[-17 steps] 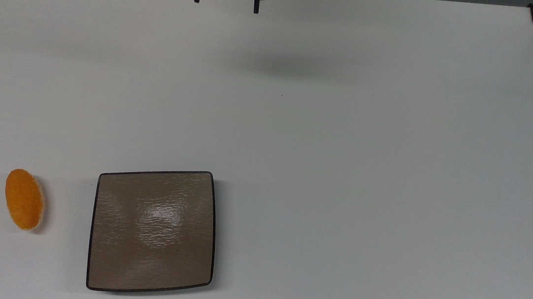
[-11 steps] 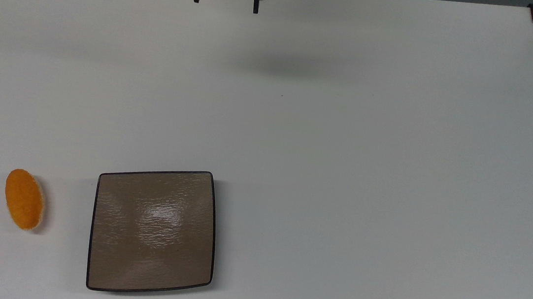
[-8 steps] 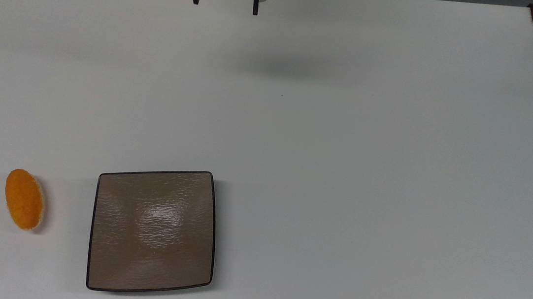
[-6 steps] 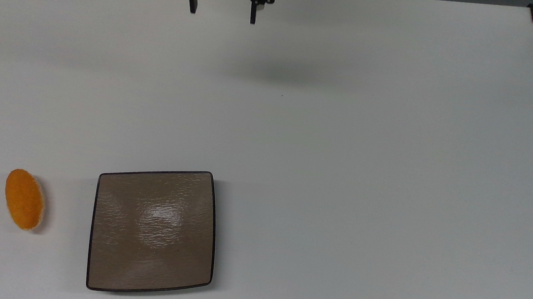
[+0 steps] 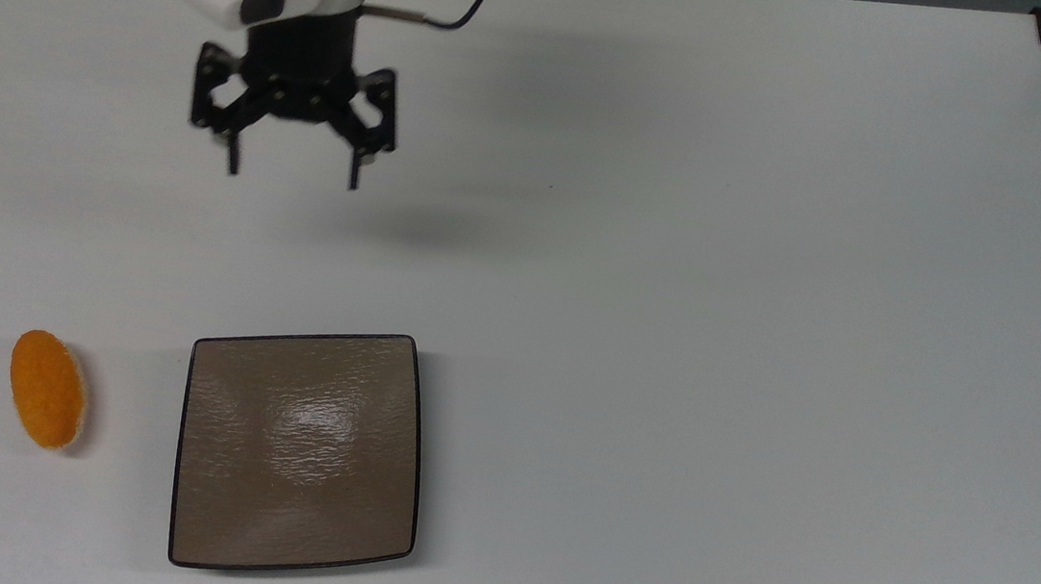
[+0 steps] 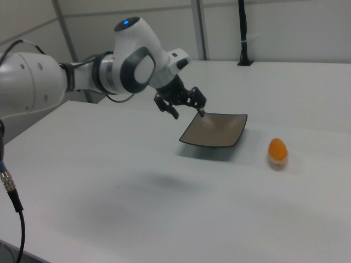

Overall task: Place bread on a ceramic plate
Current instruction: 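Move the open gripper over the orange bread roll and lower it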

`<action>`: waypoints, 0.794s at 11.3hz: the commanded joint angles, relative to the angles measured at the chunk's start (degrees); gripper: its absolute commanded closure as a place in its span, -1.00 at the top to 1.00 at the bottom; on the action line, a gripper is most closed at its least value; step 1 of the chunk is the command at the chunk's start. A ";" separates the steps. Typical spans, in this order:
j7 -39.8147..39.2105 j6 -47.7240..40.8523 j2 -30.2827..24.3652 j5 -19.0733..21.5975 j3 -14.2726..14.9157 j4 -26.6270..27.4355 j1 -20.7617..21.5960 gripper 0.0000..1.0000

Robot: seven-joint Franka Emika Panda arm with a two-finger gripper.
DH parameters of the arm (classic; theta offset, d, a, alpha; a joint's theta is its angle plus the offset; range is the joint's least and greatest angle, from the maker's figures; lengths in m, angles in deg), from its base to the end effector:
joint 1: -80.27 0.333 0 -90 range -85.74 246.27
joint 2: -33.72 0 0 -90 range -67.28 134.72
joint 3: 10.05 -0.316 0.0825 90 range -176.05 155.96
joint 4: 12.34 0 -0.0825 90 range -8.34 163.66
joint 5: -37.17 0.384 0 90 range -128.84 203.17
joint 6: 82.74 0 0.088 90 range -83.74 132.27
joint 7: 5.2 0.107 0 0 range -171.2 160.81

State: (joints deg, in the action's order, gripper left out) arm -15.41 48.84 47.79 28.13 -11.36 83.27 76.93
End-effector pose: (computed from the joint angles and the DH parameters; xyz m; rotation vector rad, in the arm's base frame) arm 0.6672 -0.0284 0.5016 2.9036 0.3251 0.5411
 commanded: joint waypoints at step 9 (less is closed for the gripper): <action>-16.41 28.12 22.48 -8.63 2.28 -10.00 -12.20 1.00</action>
State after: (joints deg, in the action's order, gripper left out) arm -30.43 75.22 65.65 20.43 -9.69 77.44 65.31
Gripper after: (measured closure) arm 0.000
